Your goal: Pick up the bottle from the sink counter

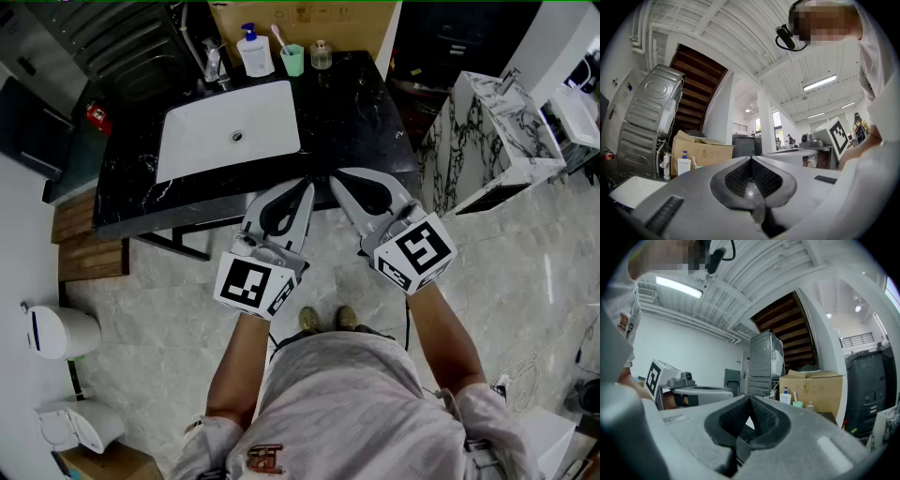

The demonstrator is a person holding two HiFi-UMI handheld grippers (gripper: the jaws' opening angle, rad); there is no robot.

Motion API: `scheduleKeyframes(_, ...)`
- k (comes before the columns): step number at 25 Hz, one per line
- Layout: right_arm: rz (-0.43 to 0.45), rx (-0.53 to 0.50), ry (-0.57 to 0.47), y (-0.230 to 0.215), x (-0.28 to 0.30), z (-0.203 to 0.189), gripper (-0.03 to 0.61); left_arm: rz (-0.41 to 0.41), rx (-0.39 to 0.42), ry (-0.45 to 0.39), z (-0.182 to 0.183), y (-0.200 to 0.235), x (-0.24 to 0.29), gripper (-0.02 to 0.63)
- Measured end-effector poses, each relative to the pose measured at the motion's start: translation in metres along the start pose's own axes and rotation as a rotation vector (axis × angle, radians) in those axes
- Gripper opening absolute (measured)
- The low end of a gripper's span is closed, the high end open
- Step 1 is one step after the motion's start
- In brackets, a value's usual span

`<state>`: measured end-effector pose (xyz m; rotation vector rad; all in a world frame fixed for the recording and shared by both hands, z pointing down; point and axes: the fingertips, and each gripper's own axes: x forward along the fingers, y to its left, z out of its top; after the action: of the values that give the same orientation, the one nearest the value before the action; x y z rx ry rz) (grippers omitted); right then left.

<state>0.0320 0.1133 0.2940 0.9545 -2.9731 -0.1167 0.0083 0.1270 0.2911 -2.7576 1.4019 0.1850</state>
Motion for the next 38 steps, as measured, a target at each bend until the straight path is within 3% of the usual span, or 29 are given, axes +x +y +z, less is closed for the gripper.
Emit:
scheduleKeyframes(24,0.058,0.017,-0.02,-0.052,-0.031,-0.008,0.0,0.097,0.043,0.001,0.003,-0.017,0.04,0.0)
scheduleKeyframes(38,0.059,-0.021,0.004,-0.097,0.012,-0.014,0.0,0.109,0.05,-0.011,-0.002,0.037,0.086,0.0)
